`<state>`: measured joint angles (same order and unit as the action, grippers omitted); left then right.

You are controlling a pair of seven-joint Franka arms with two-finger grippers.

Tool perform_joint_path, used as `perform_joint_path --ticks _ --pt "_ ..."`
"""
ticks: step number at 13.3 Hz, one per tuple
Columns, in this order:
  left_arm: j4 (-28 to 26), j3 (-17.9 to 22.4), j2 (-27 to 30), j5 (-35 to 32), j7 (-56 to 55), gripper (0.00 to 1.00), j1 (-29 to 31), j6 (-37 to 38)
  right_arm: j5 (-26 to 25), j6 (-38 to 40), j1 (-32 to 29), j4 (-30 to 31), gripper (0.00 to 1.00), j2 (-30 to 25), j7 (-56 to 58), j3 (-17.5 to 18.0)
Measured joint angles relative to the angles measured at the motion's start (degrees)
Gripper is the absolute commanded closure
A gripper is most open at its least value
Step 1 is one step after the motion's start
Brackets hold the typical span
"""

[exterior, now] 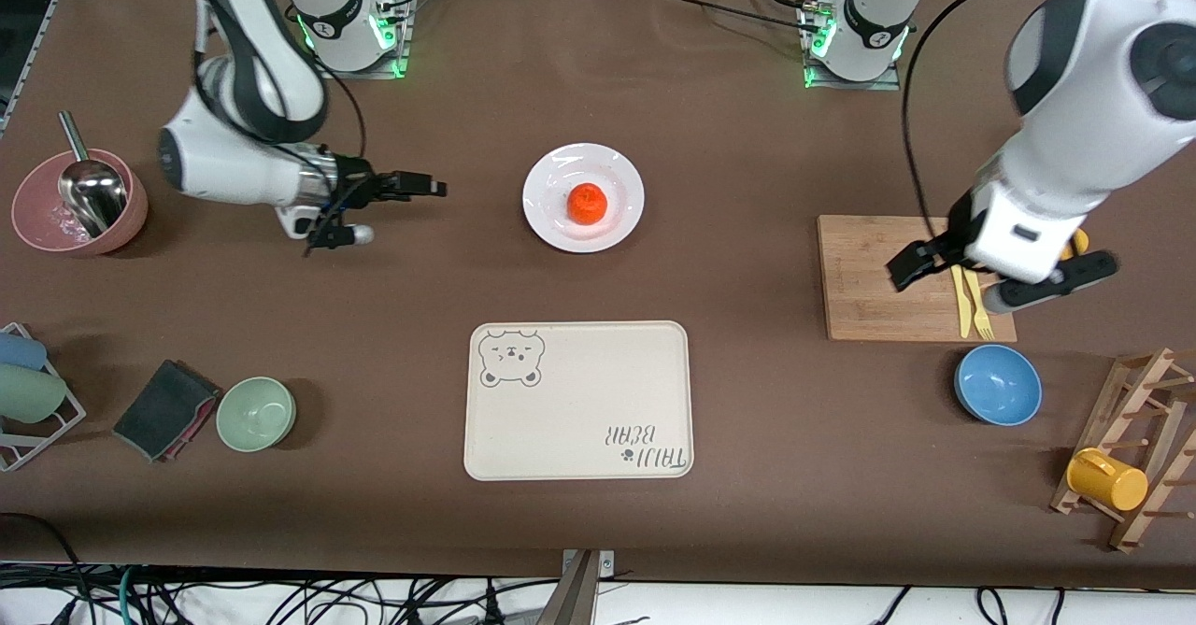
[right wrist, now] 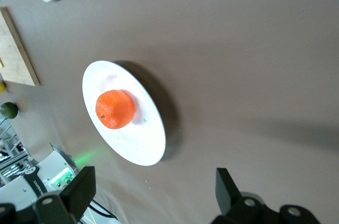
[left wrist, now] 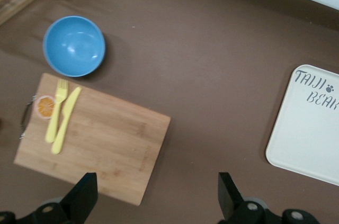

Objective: Place orange and plate with both arms
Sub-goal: 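Grasp the white plate rim with the right gripper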

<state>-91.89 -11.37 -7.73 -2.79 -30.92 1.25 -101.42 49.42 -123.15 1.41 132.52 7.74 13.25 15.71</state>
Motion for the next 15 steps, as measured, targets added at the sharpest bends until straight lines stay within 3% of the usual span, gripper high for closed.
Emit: perform_joint_path --ticks 4,6,10,12,15 --pt "1.2 4.0 5.6 4.7 3.1 0.0 1.0 9.6 16.1 -8.3 0.2 0.6 0.0 9.0 20.2 3.3" --pt "3.4 6.4 5.9 6.4 4.3 0.0 1.2 13.2 21.3 -12.6 1.3 0.4 0.0 12.8 26.5 4.5" --pt "5.6 6.6 5.7 6.5 4.5 0.0 1.2 15.0 34.5 -16.9 6.7 0.2 0.0 16.6 36.6 4.9" --pt "5.7 6.6 5.6 6.5 4.5 0.0 1.5 15.0 37.9 -17.9 8.2 0.1 0.02 17.4 40.2 4.9" --pt "5.9 6.7 5.5 6.5 5.1 0.0 3.4 15.2 38.3 -19.8 9.4 -0.2 0.18 19.1 44.3 5.0"
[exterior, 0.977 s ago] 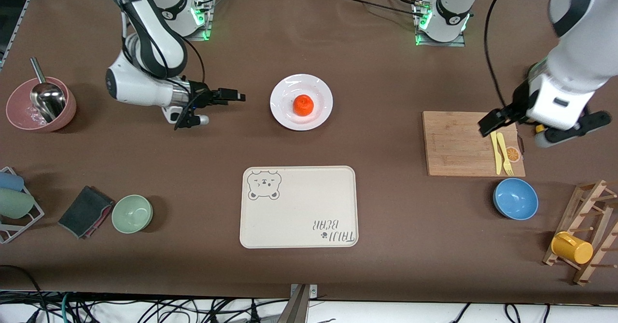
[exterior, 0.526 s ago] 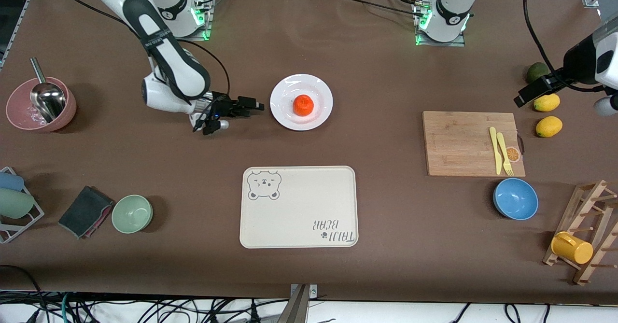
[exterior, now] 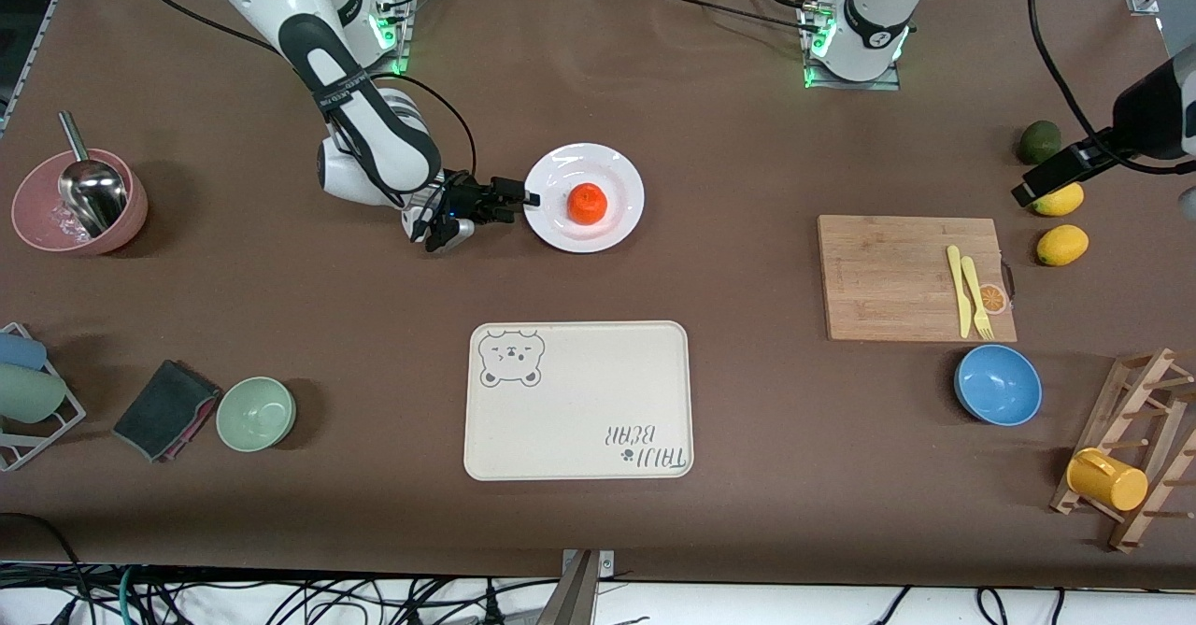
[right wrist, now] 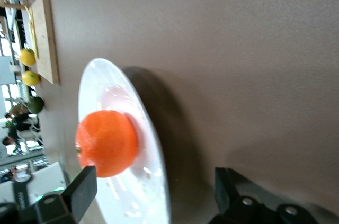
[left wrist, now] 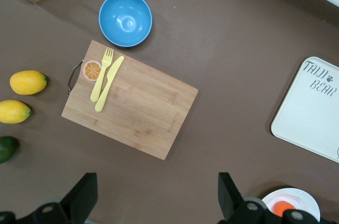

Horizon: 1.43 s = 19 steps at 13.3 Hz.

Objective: Place orange and plate with both arms
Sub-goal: 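Grasp the white plate rim with the right gripper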

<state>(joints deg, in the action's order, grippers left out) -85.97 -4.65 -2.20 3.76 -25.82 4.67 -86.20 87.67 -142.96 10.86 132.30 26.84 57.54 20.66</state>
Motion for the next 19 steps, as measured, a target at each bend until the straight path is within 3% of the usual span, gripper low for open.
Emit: perform_joint_path --ticks 3,11,19 --pt "0.0 0.1 0.0 0.0 0.5 0.0 1.1 0.6 0.0 -3.0 1.4 -0.7 0.55 0.7 2.9 0.1" --pt "0.0 0.0 -0.4 0.0 0.5 0.0 1.2 1.0 0.1 -6.5 3.8 -2.4 0.69 2.0 3.3 0.1" --pt "0.1 0.0 -0.4 0.0 0.5 0.0 1.2 1.0 0.4 -8.3 5.9 -2.6 1.0 2.2 3.3 0.2"
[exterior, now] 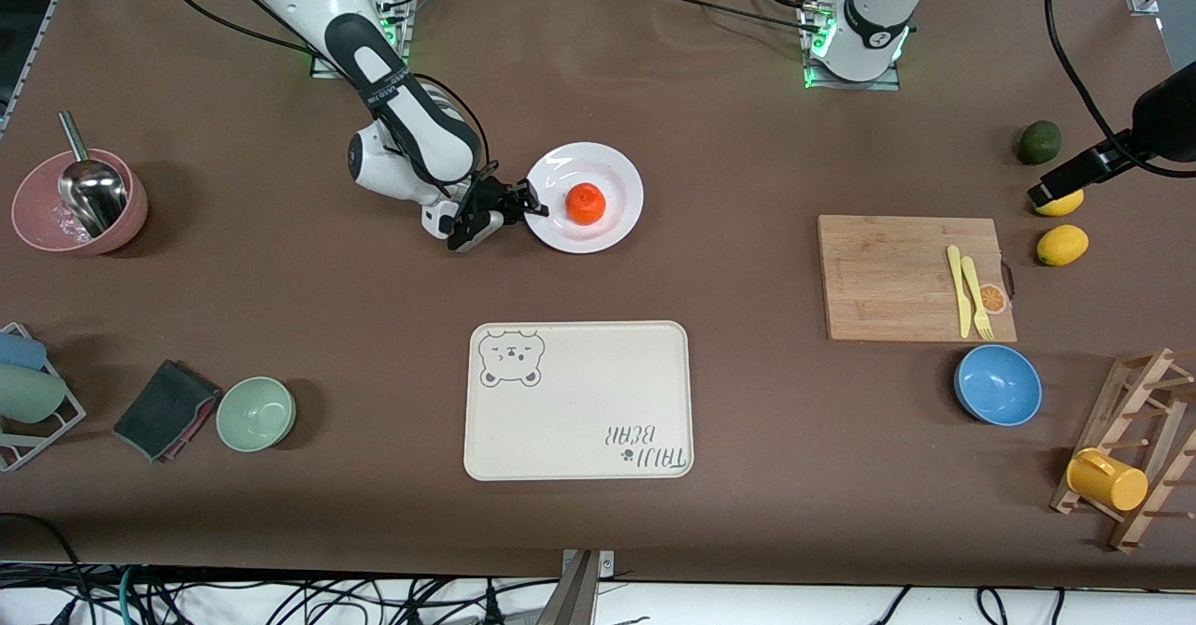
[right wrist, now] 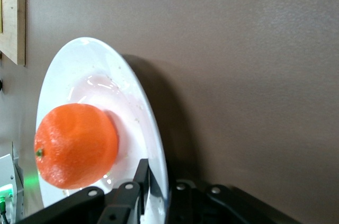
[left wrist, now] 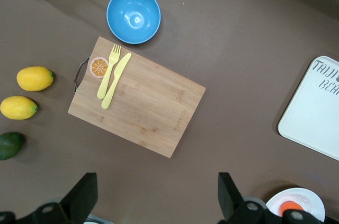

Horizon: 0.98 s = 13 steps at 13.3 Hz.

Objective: Place orange and plate with both arms
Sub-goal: 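Grasp the white plate rim with the right gripper, then slide the plate with the right gripper onto the bear placemat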

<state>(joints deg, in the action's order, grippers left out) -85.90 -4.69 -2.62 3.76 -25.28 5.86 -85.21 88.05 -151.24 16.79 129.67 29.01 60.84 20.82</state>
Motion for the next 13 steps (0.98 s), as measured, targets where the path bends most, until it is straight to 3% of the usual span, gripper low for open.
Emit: perform_joint_path --ticks 7,11,13 --pt "0.0 0.0 0.0 0.0 0.0 0.0 0.0 0.0 0.0 -0.5 0.0 -0.9 1.0 0.0 -0.2 -0.1" --pt "0.0 0.0 0.0 0.0 0.0 0.0 0.0 0.0 -0.2 -0.8 -0.2 -5.5 1.0 0.0 -4.1 -1.0" --pt "0.0 0.0 -0.1 0.0 0.2 0.0 0.0 0.0 -2.8 -0.8 -0.5 -8.6 1.0 0.0 -7.7 -2.3"
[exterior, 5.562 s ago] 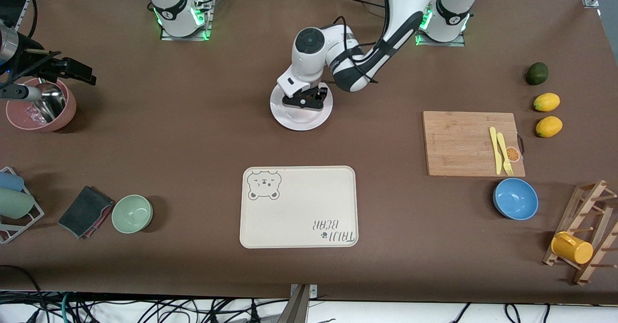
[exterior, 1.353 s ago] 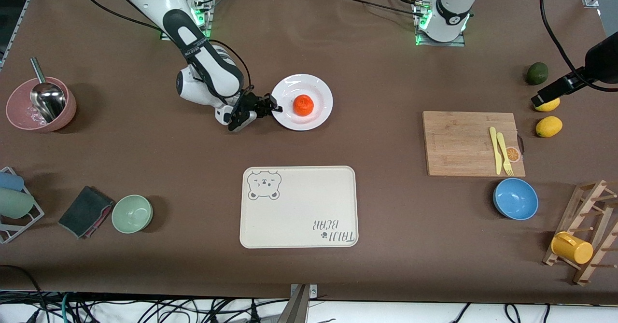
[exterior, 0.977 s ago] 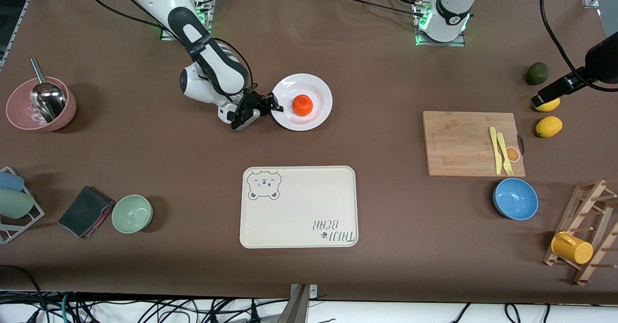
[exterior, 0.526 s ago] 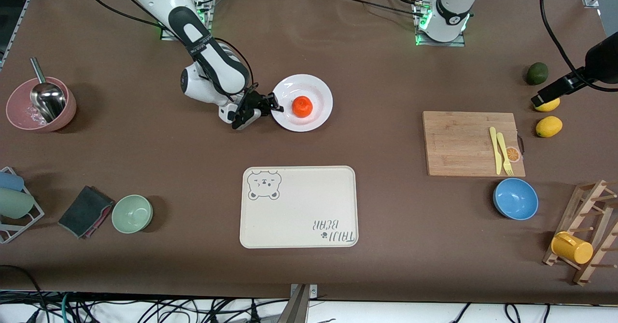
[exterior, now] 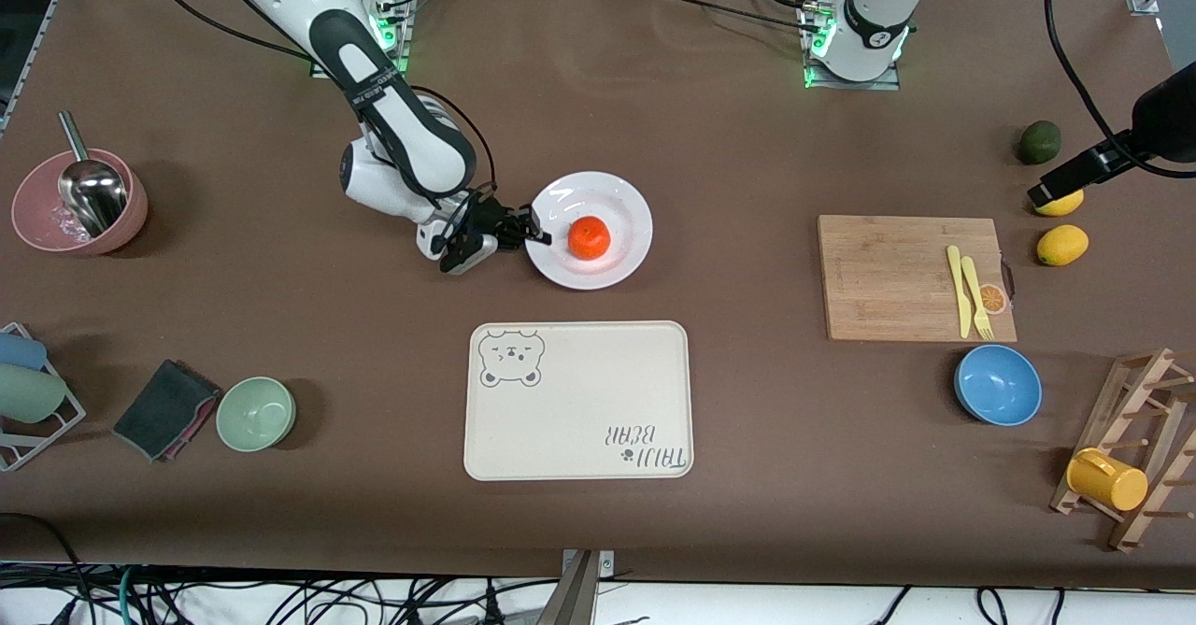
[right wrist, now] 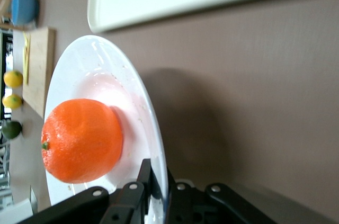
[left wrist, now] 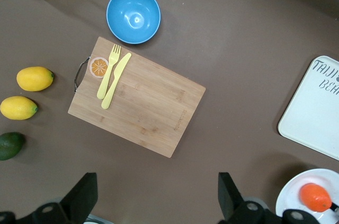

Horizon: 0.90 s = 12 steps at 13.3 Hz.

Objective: Place orange and plate with both arms
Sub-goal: 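Slide the plate with the right gripper onto the bear placemat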

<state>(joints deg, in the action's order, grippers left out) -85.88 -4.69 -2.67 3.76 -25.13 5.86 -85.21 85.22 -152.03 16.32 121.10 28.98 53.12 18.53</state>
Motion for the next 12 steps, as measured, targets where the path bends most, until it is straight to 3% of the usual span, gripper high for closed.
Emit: perform_joint_path --ticks 6,9,12 --pt "0.1 0.0 0.0 0.0 0.7 0.0 0.0 0.0 -23.1 7.8 -0.6 -15.5 1.0 5.5 -22.2 -6.7" --pt "0.1 0.0 0.0 0.0 0.8 0.0 0.0 0.0 -27.8 12.6 -0.7 -28.3 1.0 13.5 -27.1 -8.9" --pt "0.1 0.0 -0.1 0.0 0.8 0.0 0.0 0.0 -31.3 13.2 -0.2 -41.9 1.0 23.9 -31.7 -8.9"
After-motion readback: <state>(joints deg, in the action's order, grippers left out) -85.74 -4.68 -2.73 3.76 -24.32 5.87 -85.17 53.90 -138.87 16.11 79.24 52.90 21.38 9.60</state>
